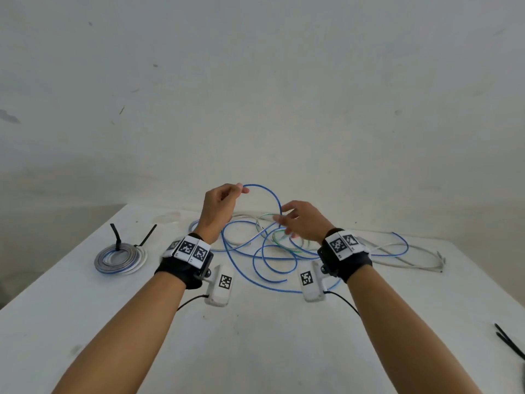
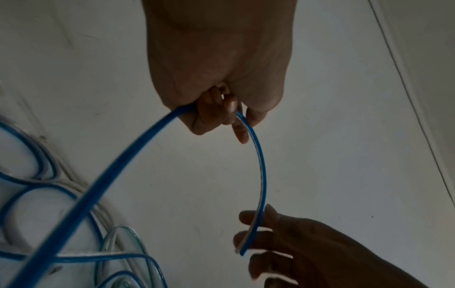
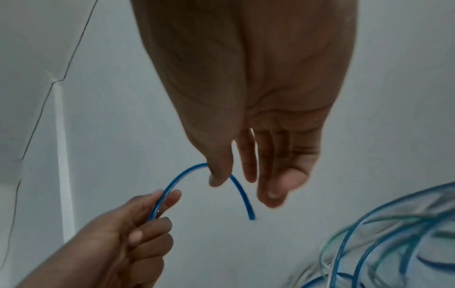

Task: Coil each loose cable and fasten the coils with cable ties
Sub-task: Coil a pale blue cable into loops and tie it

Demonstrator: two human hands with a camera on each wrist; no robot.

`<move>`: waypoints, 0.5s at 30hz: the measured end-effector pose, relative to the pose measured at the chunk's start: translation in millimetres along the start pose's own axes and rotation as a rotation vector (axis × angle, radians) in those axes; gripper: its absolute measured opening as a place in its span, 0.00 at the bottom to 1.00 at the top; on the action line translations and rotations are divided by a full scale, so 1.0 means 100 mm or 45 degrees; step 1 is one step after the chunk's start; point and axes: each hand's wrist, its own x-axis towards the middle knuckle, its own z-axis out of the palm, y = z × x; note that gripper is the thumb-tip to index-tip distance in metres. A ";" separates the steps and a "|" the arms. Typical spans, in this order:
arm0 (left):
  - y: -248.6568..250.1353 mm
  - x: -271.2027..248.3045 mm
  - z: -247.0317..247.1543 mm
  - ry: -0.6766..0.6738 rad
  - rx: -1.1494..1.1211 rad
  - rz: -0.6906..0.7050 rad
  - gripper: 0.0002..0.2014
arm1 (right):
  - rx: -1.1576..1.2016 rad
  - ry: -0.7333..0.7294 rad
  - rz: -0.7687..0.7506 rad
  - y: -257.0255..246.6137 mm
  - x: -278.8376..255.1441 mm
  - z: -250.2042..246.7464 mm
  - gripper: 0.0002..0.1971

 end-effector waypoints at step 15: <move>-0.73 0.14 0.19 -0.255 -0.119 -0.172 0.16 | 0.802 0.409 -0.159 0.53 0.39 0.49 0.04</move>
